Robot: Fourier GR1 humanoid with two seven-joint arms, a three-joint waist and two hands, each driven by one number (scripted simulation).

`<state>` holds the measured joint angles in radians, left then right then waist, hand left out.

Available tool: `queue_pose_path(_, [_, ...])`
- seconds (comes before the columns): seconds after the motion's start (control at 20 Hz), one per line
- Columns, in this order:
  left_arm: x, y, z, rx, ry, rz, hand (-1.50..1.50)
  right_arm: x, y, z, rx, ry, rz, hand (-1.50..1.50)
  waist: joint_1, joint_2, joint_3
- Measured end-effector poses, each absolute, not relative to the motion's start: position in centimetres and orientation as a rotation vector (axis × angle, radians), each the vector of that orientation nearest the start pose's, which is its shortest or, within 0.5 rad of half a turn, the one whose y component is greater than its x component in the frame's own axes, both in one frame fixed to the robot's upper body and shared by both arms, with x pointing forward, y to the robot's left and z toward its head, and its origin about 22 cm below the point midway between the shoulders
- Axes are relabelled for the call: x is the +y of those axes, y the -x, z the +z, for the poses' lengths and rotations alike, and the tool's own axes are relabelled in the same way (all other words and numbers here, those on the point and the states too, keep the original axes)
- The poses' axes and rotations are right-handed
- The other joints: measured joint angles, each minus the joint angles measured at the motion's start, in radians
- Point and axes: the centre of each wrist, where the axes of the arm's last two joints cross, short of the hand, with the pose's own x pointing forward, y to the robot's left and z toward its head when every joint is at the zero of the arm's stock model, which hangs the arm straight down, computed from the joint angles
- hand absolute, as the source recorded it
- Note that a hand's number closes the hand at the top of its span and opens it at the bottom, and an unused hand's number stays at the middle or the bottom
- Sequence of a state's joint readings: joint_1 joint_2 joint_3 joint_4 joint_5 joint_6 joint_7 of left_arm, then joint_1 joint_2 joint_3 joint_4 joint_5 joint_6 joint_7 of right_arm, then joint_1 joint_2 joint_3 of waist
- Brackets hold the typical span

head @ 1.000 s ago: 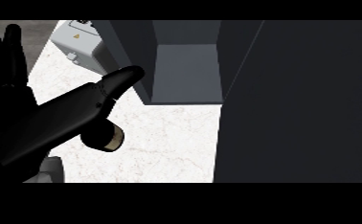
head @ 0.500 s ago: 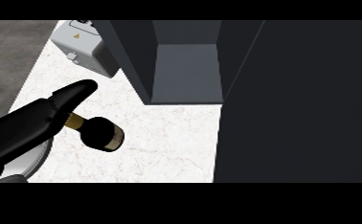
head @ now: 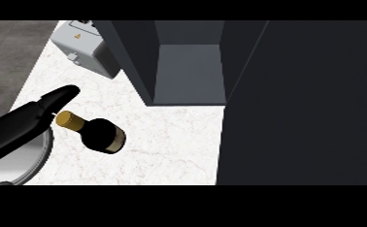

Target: Pick up the wine, place it into the cabinet and close the cabinet

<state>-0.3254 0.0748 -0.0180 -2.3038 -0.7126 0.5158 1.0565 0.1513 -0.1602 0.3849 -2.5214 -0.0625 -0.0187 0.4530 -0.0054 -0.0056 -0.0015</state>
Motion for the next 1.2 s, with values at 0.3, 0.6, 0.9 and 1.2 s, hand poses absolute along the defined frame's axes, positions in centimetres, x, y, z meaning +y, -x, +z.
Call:
queue_pose_path(0.3, [22.1, -19.4, 20.1, -1.627, -0.538, 0.589, -1.5, -19.2, -12.4, 17.8, -1.869, -0.301, 0.289, -1.5, -0.001, 0.001, 0.0])
queue_pose_path(0.6, [22.9, -18.2, 17.3, -1.573, -0.497, 0.608, -1.5, -19.3, -12.3, 17.8, -1.872, -0.298, 0.302, -1.5, -0.003, 0.0, -0.001])
queue_pose_path(0.9, [24.4, -17.5, 14.5, -1.549, -0.47, 0.595, -1.5, -19.2, -12.1, 17.7, -1.864, -0.309, 0.292, -1.5, -0.004, 0.0, -0.001])
queue_pose_path(1.2, [25.5, -17.8, 11.4, -1.526, -0.448, 0.586, -1.5, -18.7, -12.3, 18.2, -1.863, -0.318, 0.291, -1.5, -0.003, 0.001, -0.001])
